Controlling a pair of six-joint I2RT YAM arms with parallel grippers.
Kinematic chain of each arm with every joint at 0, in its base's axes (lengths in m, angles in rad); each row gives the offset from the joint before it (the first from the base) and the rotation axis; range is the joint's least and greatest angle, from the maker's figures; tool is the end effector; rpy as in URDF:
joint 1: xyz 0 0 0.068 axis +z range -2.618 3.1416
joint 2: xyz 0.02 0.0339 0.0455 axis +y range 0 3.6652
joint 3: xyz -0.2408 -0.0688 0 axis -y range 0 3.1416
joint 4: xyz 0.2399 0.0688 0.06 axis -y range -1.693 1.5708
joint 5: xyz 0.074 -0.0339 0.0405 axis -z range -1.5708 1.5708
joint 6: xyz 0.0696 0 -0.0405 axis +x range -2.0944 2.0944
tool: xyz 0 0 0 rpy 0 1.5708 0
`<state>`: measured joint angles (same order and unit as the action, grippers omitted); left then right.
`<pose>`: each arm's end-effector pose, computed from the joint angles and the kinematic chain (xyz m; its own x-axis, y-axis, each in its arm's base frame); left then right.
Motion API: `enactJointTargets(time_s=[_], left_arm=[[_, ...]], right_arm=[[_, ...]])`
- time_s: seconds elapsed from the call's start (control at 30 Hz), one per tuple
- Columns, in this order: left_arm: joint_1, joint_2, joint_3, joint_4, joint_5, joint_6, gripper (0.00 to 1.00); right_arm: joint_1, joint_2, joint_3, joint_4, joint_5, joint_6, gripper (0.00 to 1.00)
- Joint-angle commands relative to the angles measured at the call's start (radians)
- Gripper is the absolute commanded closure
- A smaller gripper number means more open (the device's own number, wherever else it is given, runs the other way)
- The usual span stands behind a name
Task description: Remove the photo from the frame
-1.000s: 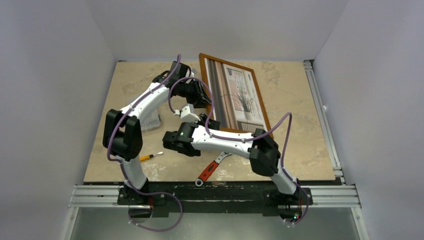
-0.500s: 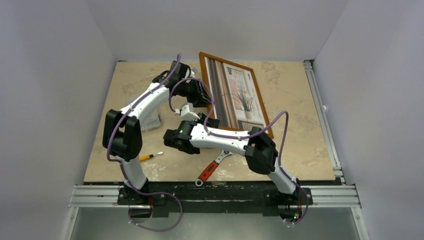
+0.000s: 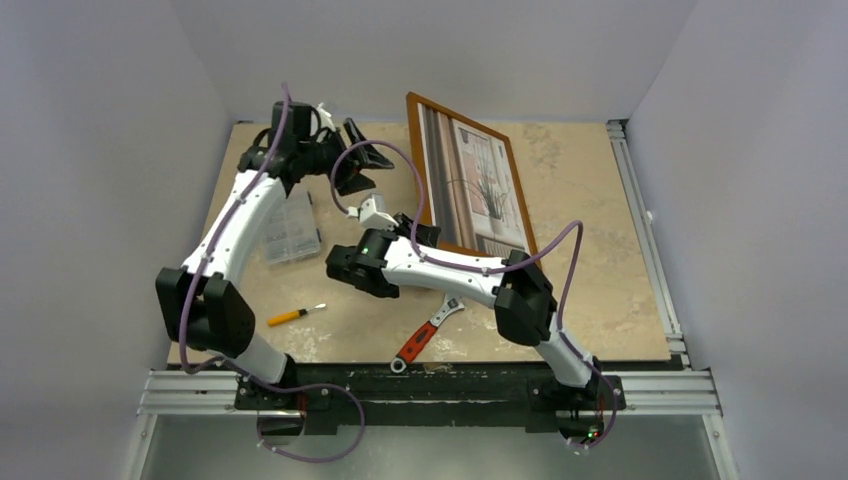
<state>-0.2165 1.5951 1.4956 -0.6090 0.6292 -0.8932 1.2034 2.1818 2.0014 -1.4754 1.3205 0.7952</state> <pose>0.3520 -0.1194 0.3053 -0.8737 -0.4528 -0.1777 -0.1126 0.5438 -0.8317 0.2056 0.3464 0.2358 -0.4367 -0.6423 -0.6298 0.0730 0.6725 -0.7365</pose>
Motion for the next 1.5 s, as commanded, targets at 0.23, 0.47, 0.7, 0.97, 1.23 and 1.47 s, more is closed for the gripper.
enactJointTargets(time_s=[0.23,0.47,0.7,0.97,1.23,1.47], left_arm=[[0.176,-0.331,-0.063,-0.15,-0.277,0.035,0.3],[0.274,-0.403,-0.143,-0.152,-0.489,0.051,0.29],[0.327,-0.393,-0.236,-0.074,-0.409,0.015,0.3],[0.334,-0.39,-0.262,-0.026,-0.346,0.006,0.33],[0.335,-0.381,-0.288,0.01,-0.295,-0.015,0.34],[0.334,-0.386,-0.32,0.057,-0.255,-0.033,0.34]], right_arm=[[-0.007,-0.148,0.006,0.431,0.013,-0.378,1.0],[-0.006,-0.212,0.022,0.656,-0.098,-0.525,1.0],[-0.009,-0.234,0.11,0.755,-0.219,-0.555,1.0],[-0.048,-0.287,0.158,0.779,-0.307,-0.441,1.0],[-0.126,-0.459,-0.026,0.811,-0.375,-0.209,1.0],[-0.211,-0.682,-0.337,0.856,-0.404,-0.083,1.0]])
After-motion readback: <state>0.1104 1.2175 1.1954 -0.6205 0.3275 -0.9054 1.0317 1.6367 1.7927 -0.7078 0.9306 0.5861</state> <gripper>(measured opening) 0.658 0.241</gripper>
